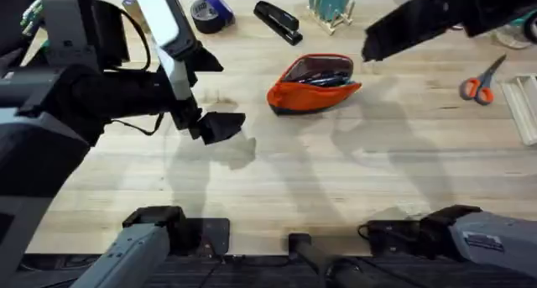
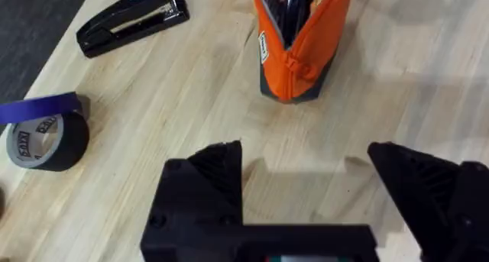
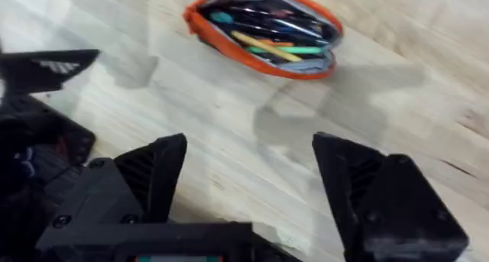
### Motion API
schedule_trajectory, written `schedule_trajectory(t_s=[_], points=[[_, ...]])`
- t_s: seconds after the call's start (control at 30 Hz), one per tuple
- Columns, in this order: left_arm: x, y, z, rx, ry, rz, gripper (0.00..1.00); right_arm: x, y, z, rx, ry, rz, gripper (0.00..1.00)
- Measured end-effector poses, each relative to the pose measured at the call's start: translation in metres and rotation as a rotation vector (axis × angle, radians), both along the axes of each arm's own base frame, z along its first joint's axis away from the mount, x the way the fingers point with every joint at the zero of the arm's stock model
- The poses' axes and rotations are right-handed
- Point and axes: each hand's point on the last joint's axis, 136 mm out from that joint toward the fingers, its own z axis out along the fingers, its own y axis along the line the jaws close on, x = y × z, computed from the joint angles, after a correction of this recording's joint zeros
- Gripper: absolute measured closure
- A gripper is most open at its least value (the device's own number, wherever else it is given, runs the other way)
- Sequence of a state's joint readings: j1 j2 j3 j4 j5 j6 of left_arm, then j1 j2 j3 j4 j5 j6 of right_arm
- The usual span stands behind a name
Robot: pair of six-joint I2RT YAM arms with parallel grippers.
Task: Unzip the bag, pick up the pens from the table one at a time and place them inside, then zip the bag closed.
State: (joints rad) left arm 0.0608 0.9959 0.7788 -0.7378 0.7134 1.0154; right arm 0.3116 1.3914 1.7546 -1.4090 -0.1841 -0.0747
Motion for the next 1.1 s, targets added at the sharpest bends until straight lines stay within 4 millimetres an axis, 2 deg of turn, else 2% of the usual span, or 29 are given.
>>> schedule_trajectory(t_s=[0.13,0.33,0.63,0.9,1.1], points=[[0.003,0.000,-0.009,0.005,0.028,-0.013,0.008,-0.004,0.017,0.001,-0.003,-0.006,0.003,0.005],[0.008,-0.003,-0.025,-0.005,0.068,-0.056,0.009,-0.006,0.032,0.002,-0.044,-0.046,-0.011,0.005],[0.011,-0.007,-0.037,-0.019,0.097,-0.091,0.008,-0.013,0.051,0.004,-0.032,-0.060,-0.025,0.006],[0.012,-0.007,-0.036,-0.018,0.090,-0.096,0.008,-0.022,0.054,0.006,-0.083,-0.094,-0.057,0.005],[0.012,-0.007,-0.036,-0.019,0.090,-0.097,0.008,-0.037,0.038,0.012,-0.122,-0.123,-0.106,0.005]])
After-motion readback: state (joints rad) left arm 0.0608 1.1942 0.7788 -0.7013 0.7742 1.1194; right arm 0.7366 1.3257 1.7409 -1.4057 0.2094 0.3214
